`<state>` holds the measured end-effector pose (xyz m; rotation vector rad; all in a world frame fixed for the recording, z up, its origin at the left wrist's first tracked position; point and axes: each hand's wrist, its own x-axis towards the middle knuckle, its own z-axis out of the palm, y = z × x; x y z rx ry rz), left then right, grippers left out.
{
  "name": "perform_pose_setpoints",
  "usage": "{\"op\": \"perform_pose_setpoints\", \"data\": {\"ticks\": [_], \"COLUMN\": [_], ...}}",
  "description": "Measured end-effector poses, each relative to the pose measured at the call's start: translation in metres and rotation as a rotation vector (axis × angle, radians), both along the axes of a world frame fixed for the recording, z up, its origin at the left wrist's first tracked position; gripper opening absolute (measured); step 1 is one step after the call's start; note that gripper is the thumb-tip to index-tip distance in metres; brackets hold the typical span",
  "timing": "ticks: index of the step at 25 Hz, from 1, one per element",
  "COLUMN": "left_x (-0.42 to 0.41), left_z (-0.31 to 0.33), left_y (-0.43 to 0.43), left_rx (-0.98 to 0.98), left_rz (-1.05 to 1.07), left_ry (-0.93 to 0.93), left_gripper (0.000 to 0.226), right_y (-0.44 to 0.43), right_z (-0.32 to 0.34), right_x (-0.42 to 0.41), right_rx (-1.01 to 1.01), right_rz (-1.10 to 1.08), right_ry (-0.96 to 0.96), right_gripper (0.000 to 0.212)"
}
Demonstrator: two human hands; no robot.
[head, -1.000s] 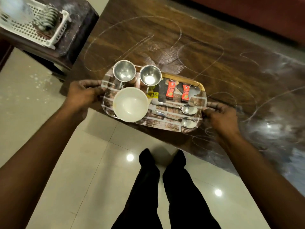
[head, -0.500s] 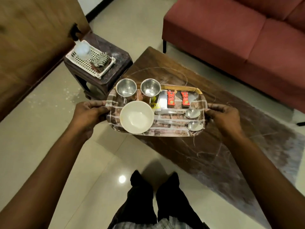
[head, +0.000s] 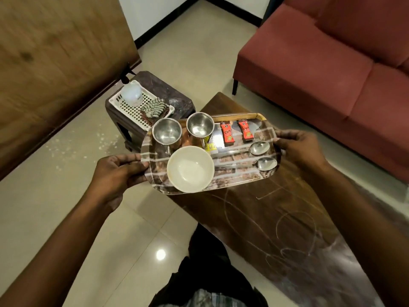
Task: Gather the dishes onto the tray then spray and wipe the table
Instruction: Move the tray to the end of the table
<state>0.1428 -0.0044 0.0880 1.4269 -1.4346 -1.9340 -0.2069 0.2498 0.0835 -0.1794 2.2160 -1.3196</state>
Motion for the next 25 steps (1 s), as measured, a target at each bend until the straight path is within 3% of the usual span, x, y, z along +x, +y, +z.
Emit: {"op": "perform_pose_setpoints", "data": {"ticks": [5, 9, 13, 25], "left_x": [-0.018, -0.036, -0.055, -0.098], "left_z": [-0.045, -0.08, -0.127, -0.254], "left_y": [-0.024, -0.028, -0.033, -0.018], "left_rx": [0.112, 0.197, 0.297, 0.461], "left_rz": [0.111, 0.164, 0.172, 0.288], "left_ry": [-0.063, -0.112, -0.176, -0.265], "left_gripper": [0.014, 0.012, 0.012, 0.021], "right_y": [-0.079, -0.132, -0.173, -0.243], "right_z": [-0.039, -0.069, -0.112, -0.215], "right_x": [-0.05, -0.077, -0.107, -0.144], "right_rx": [0.052, 0.096, 0.182, 0.323], "right_rz": [0.081, 0.136, 0.187, 0.357], "right_ry": [-0.034, -0.021, -0.013, -0.009], "right_gripper": [0.016, 0.029, 0.021, 0.023]}}
